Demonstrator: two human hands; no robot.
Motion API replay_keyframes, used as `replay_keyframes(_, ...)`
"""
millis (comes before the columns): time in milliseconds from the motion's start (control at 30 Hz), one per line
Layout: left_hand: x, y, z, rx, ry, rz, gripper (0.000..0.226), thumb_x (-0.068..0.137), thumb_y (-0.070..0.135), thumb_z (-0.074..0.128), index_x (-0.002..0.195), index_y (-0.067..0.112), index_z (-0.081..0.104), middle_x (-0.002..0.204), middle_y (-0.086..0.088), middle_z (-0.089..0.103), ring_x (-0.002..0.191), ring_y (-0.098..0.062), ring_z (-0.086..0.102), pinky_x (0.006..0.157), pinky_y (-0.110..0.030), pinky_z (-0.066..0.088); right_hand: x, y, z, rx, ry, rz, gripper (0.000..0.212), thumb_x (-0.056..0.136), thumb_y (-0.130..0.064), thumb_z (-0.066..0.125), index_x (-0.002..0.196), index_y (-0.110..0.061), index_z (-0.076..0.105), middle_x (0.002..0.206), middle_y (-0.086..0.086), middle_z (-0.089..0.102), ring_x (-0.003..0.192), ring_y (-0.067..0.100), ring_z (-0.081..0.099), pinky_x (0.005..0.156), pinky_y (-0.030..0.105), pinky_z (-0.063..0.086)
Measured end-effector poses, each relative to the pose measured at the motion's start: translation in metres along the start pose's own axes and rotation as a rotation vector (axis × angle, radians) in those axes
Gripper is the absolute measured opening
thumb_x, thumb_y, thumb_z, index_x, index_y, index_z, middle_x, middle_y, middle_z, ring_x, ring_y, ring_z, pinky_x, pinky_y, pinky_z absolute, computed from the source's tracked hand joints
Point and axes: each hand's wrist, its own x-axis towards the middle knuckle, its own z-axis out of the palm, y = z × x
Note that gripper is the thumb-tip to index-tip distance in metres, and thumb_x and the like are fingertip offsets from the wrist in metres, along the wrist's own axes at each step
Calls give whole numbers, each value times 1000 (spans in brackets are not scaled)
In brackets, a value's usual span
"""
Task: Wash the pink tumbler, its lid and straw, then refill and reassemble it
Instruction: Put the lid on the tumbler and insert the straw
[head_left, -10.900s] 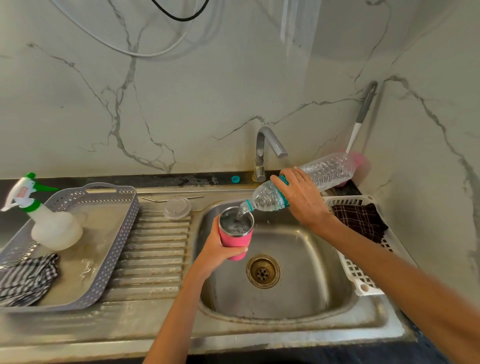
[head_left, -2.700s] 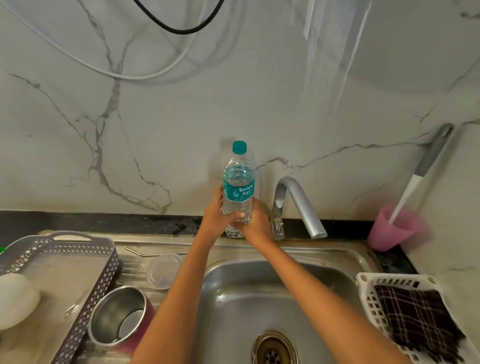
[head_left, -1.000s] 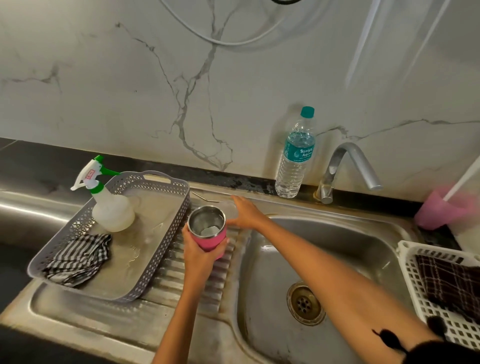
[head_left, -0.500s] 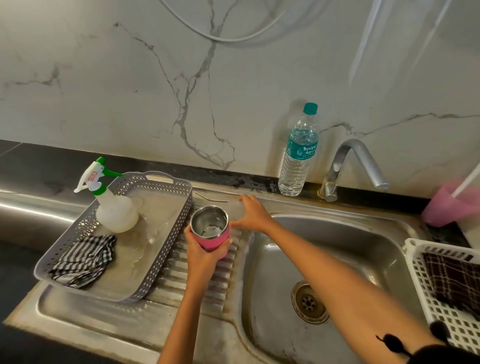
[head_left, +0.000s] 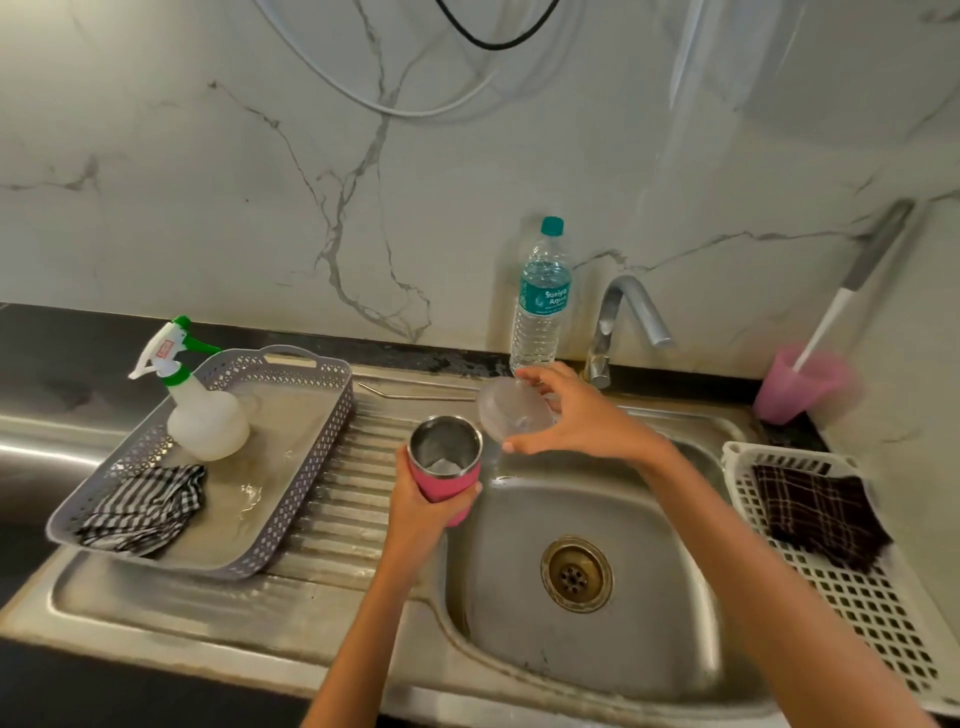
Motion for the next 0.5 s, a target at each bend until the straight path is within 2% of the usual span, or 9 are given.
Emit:
replay_keyframes(167, -23, 13, 34, -20, -107, 40, 87, 56, 14, 95, 127, 33, 48, 119, 8, 65, 108, -11, 64, 84, -27, 56, -27, -29, -26, -196, -64, -135, 91, 67, -49, 82, 142, -26, 37, 131, -10, 38, 119, 7, 39, 99, 24, 37)
replay_keyframes(300, -36, 31, 54, -50, -182, 95, 85, 61, 0, 90, 130, 25, 47, 119, 6, 64, 108, -9, 64, 75, -20, 55, -39, -27, -33, -276, -125, -111, 90, 66, -48, 83, 140, -24, 39, 132, -10, 40, 119, 8, 40, 102, 27, 40)
replay_keyframes(433, -44, 38, 68, -37, -238, 89, 85, 62, 7, 92, 126, 40, 46, 114, 21, 64, 109, -5, 63, 77, -21, 55, -54, -18, -36, -278, -103, -95, 85, 67, -45, 84, 138, -21, 43, 129, -9, 45, 115, 9, 45, 100, 27, 42)
replay_keyframes(500, -46, 41, 73, -37, -258, 76, 84, 63, 8, 92, 125, 42, 46, 114, 22, 64, 109, -6, 63, 78, -23, 56, -60, -15, -37, -255, -91, -84, 85, 67, -47, 83, 138, -21, 43, 130, -9, 46, 115, 9, 46, 97, 25, 43)
